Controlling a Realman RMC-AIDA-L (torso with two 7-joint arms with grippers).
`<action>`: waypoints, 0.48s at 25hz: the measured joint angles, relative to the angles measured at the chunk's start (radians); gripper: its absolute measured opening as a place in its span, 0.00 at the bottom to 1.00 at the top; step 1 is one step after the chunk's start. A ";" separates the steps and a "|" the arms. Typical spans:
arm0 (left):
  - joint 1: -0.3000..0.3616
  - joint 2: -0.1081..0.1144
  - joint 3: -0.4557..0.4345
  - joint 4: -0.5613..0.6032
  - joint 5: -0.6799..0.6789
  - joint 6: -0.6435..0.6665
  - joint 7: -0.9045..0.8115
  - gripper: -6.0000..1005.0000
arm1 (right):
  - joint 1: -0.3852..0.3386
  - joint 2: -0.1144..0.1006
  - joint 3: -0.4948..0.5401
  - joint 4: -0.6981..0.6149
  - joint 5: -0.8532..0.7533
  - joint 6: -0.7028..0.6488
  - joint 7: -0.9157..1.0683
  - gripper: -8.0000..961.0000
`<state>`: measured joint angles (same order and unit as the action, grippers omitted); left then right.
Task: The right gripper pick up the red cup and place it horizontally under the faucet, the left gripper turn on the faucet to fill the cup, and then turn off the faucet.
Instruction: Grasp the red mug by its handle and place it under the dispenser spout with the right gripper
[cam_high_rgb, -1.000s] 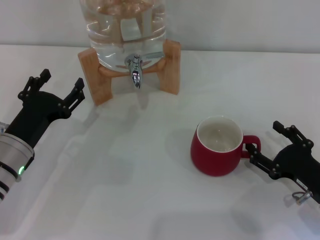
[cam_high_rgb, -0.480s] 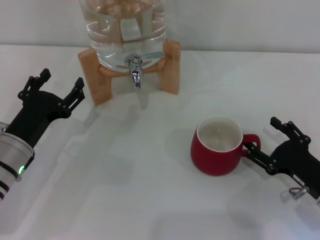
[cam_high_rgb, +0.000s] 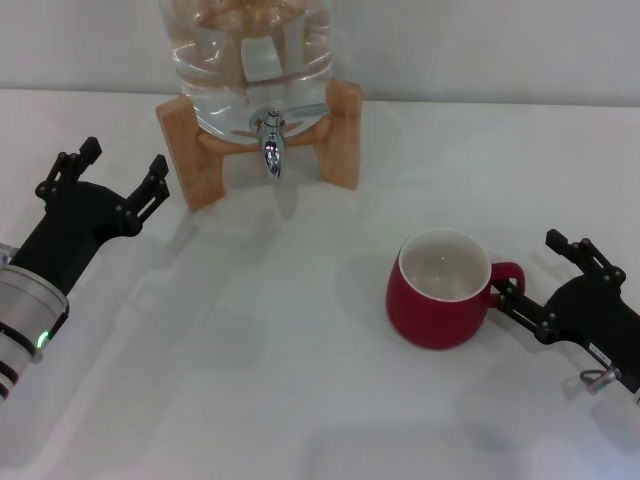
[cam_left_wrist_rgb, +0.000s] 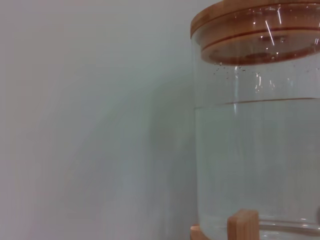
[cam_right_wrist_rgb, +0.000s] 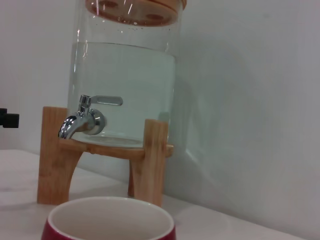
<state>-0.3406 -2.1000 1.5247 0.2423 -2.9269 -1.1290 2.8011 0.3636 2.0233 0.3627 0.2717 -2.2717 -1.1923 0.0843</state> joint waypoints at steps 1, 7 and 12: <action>0.000 0.000 0.000 0.000 0.000 0.000 0.000 0.87 | 0.000 0.000 0.003 0.000 0.000 0.001 0.000 0.86; 0.000 0.000 0.000 0.000 0.000 0.000 0.000 0.87 | 0.000 0.000 0.012 0.002 0.000 0.005 0.000 0.86; -0.002 0.000 0.000 0.000 0.000 0.000 0.000 0.87 | 0.000 0.000 0.011 0.002 -0.007 0.012 0.000 0.86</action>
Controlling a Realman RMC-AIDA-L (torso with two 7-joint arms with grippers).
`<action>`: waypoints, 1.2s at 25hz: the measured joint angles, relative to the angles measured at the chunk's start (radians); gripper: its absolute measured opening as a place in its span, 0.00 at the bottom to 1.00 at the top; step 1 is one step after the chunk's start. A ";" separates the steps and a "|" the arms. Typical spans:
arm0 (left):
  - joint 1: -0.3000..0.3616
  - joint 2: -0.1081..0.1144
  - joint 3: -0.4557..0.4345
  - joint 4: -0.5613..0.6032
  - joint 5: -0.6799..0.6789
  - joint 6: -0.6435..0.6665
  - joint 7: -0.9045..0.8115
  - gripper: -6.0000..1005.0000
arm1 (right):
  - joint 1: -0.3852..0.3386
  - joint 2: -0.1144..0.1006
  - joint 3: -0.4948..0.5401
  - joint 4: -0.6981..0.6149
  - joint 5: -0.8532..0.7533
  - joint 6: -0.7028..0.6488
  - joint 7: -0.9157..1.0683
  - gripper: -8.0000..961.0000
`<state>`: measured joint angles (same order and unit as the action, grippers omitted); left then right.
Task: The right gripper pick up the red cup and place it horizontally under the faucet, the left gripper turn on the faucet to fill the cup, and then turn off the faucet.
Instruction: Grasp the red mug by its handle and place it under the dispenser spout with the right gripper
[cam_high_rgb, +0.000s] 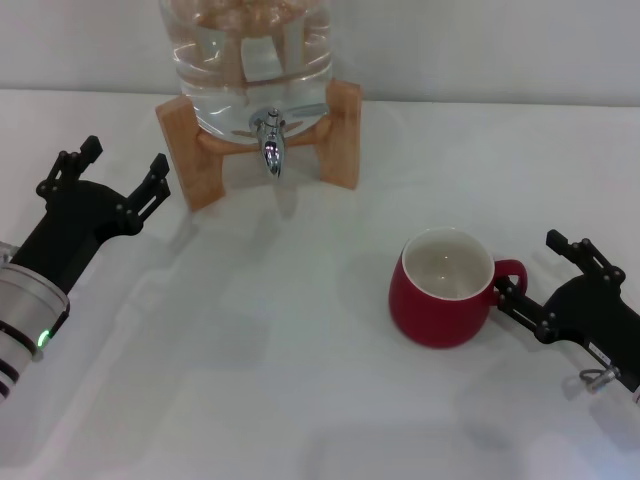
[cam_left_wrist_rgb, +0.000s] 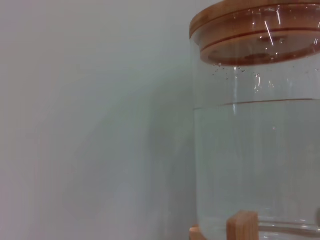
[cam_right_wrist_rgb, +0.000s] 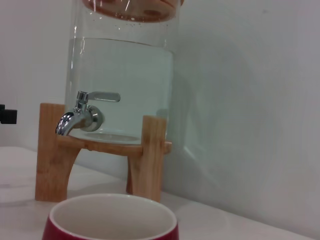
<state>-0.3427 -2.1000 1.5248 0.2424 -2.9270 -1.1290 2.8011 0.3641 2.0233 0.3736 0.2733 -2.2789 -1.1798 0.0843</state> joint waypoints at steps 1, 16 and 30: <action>-0.001 0.000 0.000 0.000 0.000 0.000 0.000 0.87 | 0.001 0.000 -0.001 0.000 -0.001 0.001 0.000 0.86; -0.009 0.000 0.000 -0.002 0.000 0.010 0.000 0.87 | 0.013 0.002 0.001 0.010 -0.003 0.029 -0.003 0.84; -0.013 0.000 0.000 -0.002 0.000 0.011 0.000 0.87 | 0.015 0.001 0.001 0.011 0.002 0.029 -0.006 0.72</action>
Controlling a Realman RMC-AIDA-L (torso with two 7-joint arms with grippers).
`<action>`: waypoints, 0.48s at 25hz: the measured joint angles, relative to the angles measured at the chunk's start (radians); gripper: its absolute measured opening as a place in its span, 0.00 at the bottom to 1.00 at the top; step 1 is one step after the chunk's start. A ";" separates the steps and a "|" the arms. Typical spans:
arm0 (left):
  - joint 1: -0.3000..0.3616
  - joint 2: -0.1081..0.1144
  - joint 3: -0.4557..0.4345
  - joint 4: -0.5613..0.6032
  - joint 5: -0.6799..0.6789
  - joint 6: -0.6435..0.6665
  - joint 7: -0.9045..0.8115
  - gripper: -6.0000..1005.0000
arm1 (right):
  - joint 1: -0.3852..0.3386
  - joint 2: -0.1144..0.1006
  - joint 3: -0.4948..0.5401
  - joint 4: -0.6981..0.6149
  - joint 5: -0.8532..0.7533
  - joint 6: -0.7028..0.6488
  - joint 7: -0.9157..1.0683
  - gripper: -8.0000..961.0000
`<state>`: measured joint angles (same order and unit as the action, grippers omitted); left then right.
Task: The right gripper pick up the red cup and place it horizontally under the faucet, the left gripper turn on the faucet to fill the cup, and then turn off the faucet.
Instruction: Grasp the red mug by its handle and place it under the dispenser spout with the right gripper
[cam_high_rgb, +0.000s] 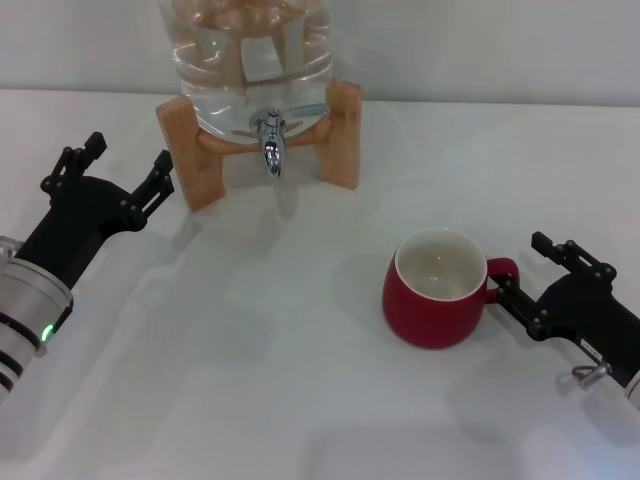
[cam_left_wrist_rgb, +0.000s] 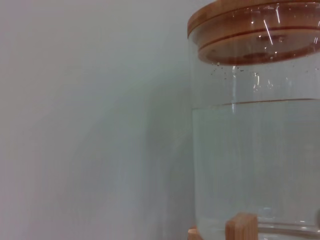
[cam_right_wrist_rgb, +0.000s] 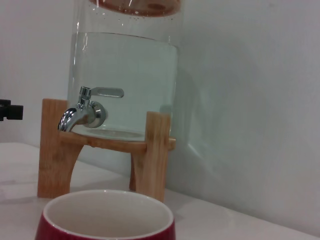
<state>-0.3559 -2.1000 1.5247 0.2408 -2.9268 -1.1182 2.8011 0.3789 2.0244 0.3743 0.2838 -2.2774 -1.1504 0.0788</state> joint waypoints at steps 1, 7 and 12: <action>0.000 0.000 0.000 0.000 0.000 0.000 0.000 0.87 | 0.000 0.000 0.000 0.000 -0.002 0.000 -0.001 0.70; 0.000 0.000 0.000 0.000 0.000 0.000 0.000 0.87 | 0.000 -0.002 -0.003 -0.001 -0.006 -0.001 -0.004 0.59; 0.000 0.000 0.000 0.000 0.000 0.000 0.000 0.87 | 0.000 -0.003 -0.007 -0.002 -0.007 -0.003 -0.006 0.43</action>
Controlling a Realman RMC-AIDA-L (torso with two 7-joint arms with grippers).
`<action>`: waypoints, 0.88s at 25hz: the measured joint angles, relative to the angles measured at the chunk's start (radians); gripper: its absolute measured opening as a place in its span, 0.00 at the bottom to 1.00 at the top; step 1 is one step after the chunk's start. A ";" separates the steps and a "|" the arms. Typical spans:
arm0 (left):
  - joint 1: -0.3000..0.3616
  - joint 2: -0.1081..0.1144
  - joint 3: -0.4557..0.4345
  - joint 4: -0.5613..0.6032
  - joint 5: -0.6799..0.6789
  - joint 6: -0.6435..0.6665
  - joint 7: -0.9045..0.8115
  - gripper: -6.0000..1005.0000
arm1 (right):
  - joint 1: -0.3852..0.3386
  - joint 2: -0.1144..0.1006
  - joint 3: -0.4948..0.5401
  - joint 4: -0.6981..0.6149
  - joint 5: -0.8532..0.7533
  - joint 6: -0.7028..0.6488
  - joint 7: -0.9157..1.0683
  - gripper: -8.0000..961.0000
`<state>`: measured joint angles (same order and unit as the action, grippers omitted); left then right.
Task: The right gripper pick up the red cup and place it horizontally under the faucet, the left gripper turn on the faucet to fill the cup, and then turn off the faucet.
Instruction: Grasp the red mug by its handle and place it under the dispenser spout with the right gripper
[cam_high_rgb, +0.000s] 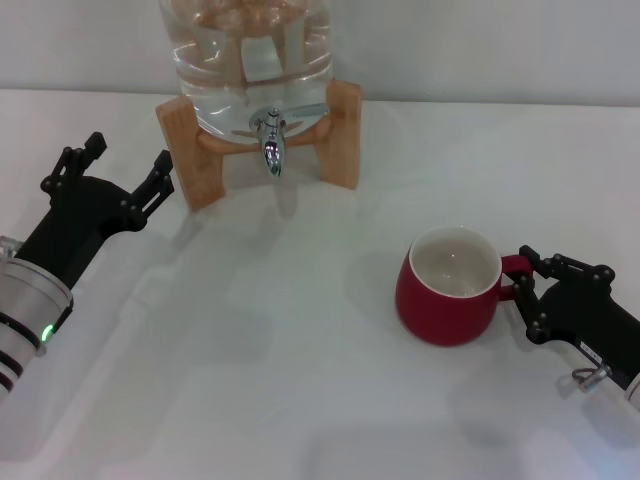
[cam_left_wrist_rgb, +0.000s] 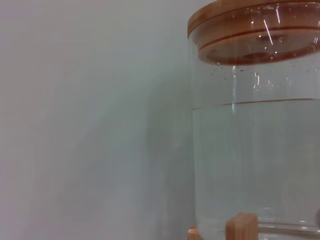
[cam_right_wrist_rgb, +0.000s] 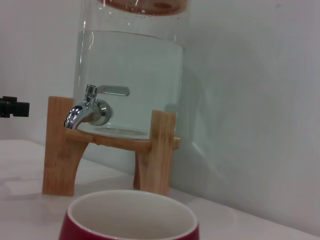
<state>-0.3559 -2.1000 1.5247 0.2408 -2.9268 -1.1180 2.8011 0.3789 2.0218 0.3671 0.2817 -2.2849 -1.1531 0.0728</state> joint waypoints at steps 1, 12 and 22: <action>0.000 0.000 0.000 0.000 0.000 0.000 0.000 0.87 | 0.000 0.000 0.000 -0.001 0.000 0.000 0.000 0.35; 0.000 0.000 0.000 0.000 0.000 0.001 0.000 0.87 | 0.001 -0.001 -0.016 -0.002 -0.002 -0.005 -0.001 0.14; 0.000 0.000 0.000 0.000 0.002 0.001 0.000 0.87 | 0.007 0.000 -0.020 0.002 -0.002 -0.008 -0.016 0.14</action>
<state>-0.3559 -2.1000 1.5247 0.2408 -2.9252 -1.1166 2.8011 0.3860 2.0221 0.3470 0.2840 -2.2873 -1.1608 0.0570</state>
